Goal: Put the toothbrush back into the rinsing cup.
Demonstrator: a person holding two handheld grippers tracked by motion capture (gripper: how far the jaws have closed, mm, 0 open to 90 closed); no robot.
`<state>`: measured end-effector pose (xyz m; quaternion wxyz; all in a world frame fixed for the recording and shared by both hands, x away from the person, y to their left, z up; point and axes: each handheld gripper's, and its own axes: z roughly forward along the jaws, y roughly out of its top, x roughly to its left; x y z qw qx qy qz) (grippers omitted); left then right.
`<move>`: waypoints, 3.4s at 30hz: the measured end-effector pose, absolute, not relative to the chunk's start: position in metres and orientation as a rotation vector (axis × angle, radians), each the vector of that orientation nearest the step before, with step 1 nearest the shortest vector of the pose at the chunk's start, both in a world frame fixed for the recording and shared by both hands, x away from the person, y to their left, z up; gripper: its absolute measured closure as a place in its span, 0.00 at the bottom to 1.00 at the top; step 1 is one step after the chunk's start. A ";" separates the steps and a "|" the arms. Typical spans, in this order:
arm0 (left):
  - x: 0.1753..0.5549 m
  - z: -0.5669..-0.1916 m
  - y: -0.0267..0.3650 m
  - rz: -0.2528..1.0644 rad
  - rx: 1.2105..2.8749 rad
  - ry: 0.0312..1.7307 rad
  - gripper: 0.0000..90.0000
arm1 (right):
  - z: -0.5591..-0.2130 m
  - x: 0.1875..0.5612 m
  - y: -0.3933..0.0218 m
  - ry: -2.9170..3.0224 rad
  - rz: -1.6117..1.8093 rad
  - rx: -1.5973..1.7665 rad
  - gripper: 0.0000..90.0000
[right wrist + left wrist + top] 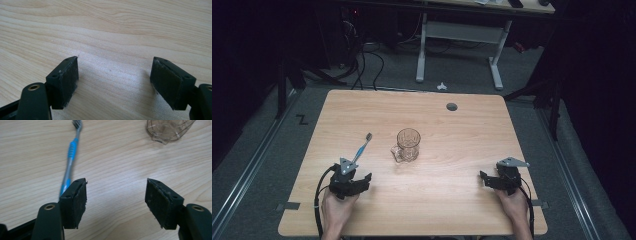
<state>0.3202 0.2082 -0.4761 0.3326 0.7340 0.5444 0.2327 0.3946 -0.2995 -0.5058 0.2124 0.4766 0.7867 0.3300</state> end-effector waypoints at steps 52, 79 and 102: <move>0.395 -0.444 0.243 0.529 2.035 1.507 0.55 | -0.506 0.394 -0.300 2.186 0.917 1.322 0.26; 0.441 -0.447 0.226 0.485 2.138 1.518 0.57 | -0.506 0.394 -0.300 2.187 0.916 1.320 0.26; 0.462 -0.472 0.225 0.415 2.187 1.599 0.68 | -0.506 0.394 -0.300 2.185 0.917 1.323 0.26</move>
